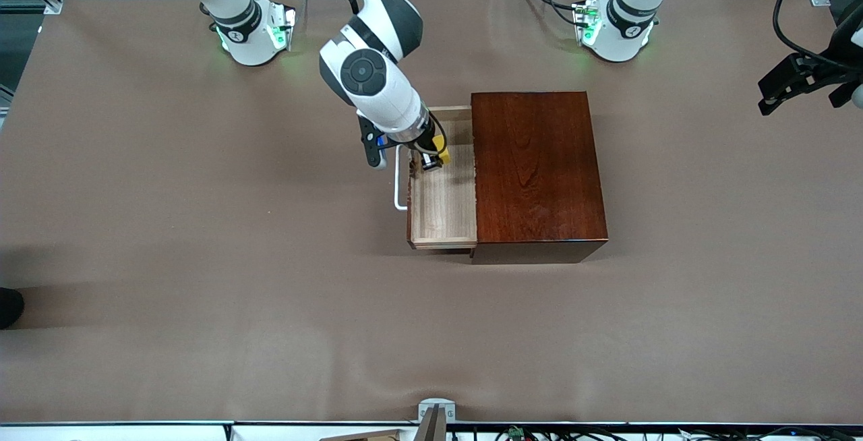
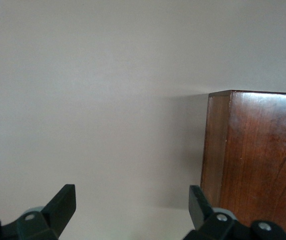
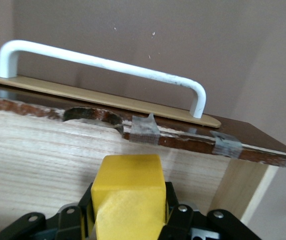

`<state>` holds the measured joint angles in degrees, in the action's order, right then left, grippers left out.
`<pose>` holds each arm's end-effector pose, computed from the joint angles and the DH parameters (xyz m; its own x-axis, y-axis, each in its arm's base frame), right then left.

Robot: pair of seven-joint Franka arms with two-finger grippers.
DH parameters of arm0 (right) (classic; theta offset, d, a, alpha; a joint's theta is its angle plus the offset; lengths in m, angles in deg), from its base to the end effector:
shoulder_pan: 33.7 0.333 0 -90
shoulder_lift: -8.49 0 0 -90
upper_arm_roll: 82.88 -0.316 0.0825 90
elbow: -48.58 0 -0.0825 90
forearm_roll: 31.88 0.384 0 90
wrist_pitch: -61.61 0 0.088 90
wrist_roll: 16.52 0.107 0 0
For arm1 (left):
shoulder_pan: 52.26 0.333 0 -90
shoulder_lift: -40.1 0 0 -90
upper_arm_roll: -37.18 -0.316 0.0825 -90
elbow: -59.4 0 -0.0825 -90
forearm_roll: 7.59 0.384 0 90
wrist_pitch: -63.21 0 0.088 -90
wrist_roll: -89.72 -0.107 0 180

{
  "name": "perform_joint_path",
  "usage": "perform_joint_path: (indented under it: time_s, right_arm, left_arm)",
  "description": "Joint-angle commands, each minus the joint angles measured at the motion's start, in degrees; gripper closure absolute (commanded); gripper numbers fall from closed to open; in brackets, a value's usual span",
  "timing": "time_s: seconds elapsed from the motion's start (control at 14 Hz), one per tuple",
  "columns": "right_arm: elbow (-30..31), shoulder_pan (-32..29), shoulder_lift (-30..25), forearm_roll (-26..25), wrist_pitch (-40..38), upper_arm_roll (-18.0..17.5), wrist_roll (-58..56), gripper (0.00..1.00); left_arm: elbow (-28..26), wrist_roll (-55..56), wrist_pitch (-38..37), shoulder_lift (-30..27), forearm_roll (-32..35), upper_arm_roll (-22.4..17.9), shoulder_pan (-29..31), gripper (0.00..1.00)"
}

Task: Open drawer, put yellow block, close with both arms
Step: 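Lower the cube into the drawer and open the right gripper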

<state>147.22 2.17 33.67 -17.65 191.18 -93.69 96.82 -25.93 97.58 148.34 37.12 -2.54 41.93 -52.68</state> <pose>0.4662 0.4850 0.3468 0.2185 -0.9319 -0.2897 -0.9700 -0.2399 0.0401 0.5273 -0.0391 0.6835 0.9967 0.0539 0.0607 0.0589 -0.9947 -0.0840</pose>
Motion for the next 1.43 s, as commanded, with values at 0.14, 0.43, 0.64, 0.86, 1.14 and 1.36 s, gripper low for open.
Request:
perform_joint_path:
  time_s: [0.14, 0.43, 0.64, 0.86, 1.14, 1.36]
  right_arm:
    - [-1.6, 1.0, 2.6, -1.4, 1.0, 0.4, 1.8, 1.0]
    - [-1.8, 1.0, 3.7, -1.3, 1.2, 0.4, 1.9, 0.45]
    - [-2.6, 0.4, 3.7, -0.7, 0.3, 0.4, 3.2, 0.0]
    - [-6.6, -0.2, 3.7, -1.2, -6.3, 0.7, 5.2, 0.0]
    - [-15.6, -4.1, 3.5, -1.4, -20.4, 0.8, 3.7, 0.0]
    - [-18.7, -7.5, 3.0, -1.0, -27.8, 0.7, 0.2, 0.0]
  left_arm:
    - [-0.1, 0.0, -0.6, -0.4, -0.2, 1.1, 0.7, 0.0]
    - [-0.1, 0.0, -0.6, -0.4, -0.1, 1.8, 0.7, 0.0]
    - [-0.2, 0.0, -0.5, -0.4, 0.0, 2.2, 0.7, 0.0]
    - [-0.2, 0.1, -0.5, -0.3, 0.0, 2.4, 0.5, 0.0]
    - [-0.1, 0.1, -0.4, -0.3, 0.0, 3.0, 0.6, 0.0]
    - [-0.1, 0.1, -0.3, -0.3, 0.0, 3.2, 0.6, 0.0]
